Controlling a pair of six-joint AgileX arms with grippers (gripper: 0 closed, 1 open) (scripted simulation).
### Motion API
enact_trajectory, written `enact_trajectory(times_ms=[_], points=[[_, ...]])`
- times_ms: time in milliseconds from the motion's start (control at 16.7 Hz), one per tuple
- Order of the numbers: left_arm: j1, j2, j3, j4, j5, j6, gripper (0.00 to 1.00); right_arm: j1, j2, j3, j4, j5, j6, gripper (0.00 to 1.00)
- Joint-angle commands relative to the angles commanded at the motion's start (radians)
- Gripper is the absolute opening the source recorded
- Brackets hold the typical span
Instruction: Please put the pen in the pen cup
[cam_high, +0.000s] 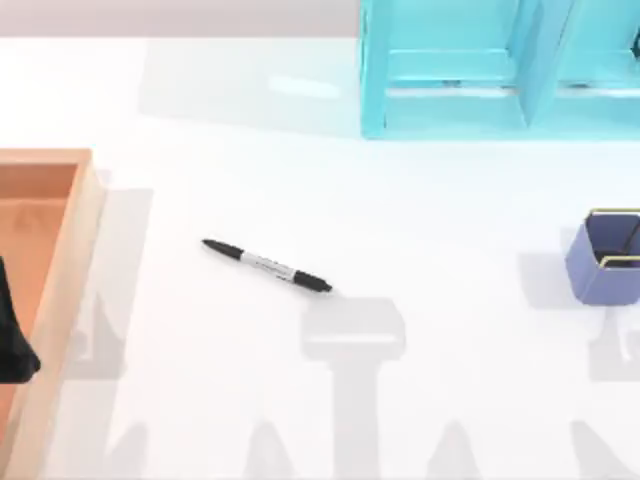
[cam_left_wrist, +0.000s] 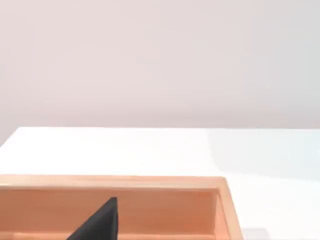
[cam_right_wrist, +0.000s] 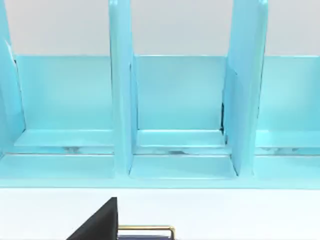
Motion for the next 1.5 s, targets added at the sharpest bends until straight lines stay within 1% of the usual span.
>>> enact_trajectory(times_ms=[180,300,540,780,1140,1500], points=[[0.0,0.0,0.0,0.0,0.0,0.0,1.0,0.004,0.009,0.009,-0.006,-0.003,-0.003,1.0],[0.0,0.0,0.0,0.0,0.0,0.0,1.0,0.026,0.055,0.054,-0.034,-0.017,-0.02,1.0],[0.0,0.0,0.0,0.0,0.0,0.0,1.0,0.114,0.28,0.259,-0.158,-0.074,-0.094,1.0],[0.0,0.0,0.0,0.0,0.0,0.0,1.0,0.232,0.67,0.572,-0.345,-0.147,-0.196,1.0],[0.0,0.0,0.0,0.0,0.0,0.0,1.0,0.411,1.396,1.137,-0.687,-0.249,-0.344,1.0],[0.0,0.0,0.0,0.0,0.0,0.0,1.0,0.541,1.982,1.692,-1.009,-0.318,-0.431,1.0]])
